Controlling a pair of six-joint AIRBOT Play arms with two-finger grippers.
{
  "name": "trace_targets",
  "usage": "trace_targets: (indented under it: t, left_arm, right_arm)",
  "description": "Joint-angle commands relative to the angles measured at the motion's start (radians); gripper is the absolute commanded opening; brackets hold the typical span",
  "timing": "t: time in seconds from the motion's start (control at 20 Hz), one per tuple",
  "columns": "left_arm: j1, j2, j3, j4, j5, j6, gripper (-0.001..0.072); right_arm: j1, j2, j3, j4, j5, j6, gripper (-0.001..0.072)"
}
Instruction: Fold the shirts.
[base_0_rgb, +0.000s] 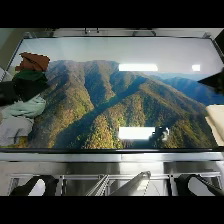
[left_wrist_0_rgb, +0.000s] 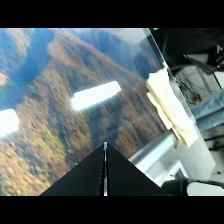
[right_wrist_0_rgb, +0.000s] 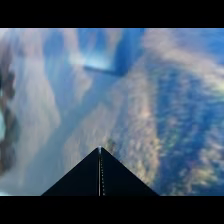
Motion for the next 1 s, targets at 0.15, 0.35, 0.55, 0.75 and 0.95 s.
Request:
trace_targets:
  t: [0.15, 0.35, 0.55, 0.75, 0.95]
  left_arm:
    - [-0.114, 0.221, -0.331, 0.015, 0.04, -0.03, 0.0018]
    - [-0.124, 0.284, -0.406, 0.052, 0.059, -0.062, 0.0018]
    - [-0.124, 0.289, -0.406, 0.054, 0.061, -0.063, 0.0017]
    - [-0.124, 0.29, -0.406, 0.054, 0.069, -0.063, 0.0017]
    - [-0.124, 0.29, -0.406, 0.054, 0.074, -0.063, 0.0016]
  right_arm:
    - [0.549, 0.206, -0.269, -0.117, -0.224, 0.005, 0.0019]
    - [0.612, 0.216, -0.316, -0.122, -0.264, 0.002, 0.0019]
    - [0.612, 0.215, -0.316, -0.119, -0.241, 0.005, 0.002]
    - [0.612, 0.215, -0.316, -0.118, -0.24, 0.005, 0.002]
    - [0.612, 0.215, -0.316, -0.118, -0.24, 0.005, 0.002]
